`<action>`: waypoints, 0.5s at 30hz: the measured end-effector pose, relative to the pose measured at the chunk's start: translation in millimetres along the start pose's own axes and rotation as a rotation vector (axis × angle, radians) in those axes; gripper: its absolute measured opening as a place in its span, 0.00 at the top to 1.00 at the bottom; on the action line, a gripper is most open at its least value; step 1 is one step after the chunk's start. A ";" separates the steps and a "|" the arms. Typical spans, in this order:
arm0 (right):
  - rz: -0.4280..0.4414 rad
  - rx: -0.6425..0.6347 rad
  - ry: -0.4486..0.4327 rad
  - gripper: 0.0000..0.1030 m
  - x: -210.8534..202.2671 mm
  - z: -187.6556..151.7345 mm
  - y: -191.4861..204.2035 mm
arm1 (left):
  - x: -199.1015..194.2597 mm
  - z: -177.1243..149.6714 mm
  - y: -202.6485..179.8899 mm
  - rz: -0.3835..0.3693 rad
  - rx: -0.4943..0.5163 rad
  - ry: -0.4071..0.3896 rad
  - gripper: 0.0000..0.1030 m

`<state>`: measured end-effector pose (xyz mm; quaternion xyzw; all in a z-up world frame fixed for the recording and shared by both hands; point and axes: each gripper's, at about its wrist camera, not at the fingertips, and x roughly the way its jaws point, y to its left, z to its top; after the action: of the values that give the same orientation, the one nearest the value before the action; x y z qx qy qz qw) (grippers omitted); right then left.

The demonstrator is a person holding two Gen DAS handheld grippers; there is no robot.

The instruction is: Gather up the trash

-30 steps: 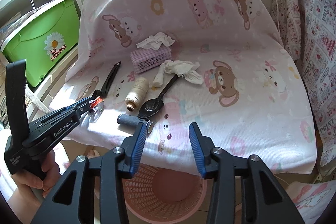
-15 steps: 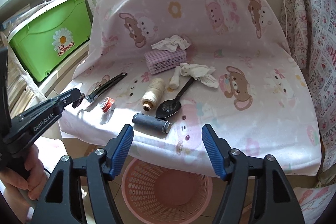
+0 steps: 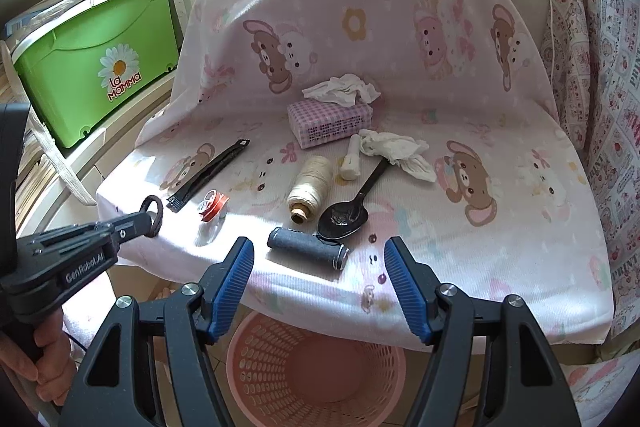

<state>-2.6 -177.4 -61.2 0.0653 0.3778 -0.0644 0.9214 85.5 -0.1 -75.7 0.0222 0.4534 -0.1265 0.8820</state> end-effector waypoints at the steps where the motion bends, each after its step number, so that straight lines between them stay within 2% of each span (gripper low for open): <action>1: 0.001 0.002 0.001 0.32 0.9 0.1 0.3 | 2.1 -0.9 2.3 -0.003 -0.011 0.010 1.00; 5: 0.010 -0.001 -0.002 0.32 1.9 2.5 4.1 | 1.5 0.6 14.6 -0.103 -0.079 0.004 1.00; 9: 0.009 -0.008 -0.011 0.32 1.1 4.5 7.7 | -3.3 9.2 14.3 -0.154 -0.081 -0.053 1.00; 11: 0.011 -0.006 -0.009 0.32 1.0 4.6 7.9 | -0.3 12.0 13.4 -0.187 -0.084 -0.043 1.00; 15: 0.013 0.005 -0.008 0.32 -1.0 4.2 5.0 | 11.1 10.8 11.7 -0.134 -0.085 -0.034 1.00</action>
<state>0.4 -173.1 -57.2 0.0695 0.3735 -0.0596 0.9231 103.1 7.3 -79.2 -0.0480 0.4437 -0.1662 0.8793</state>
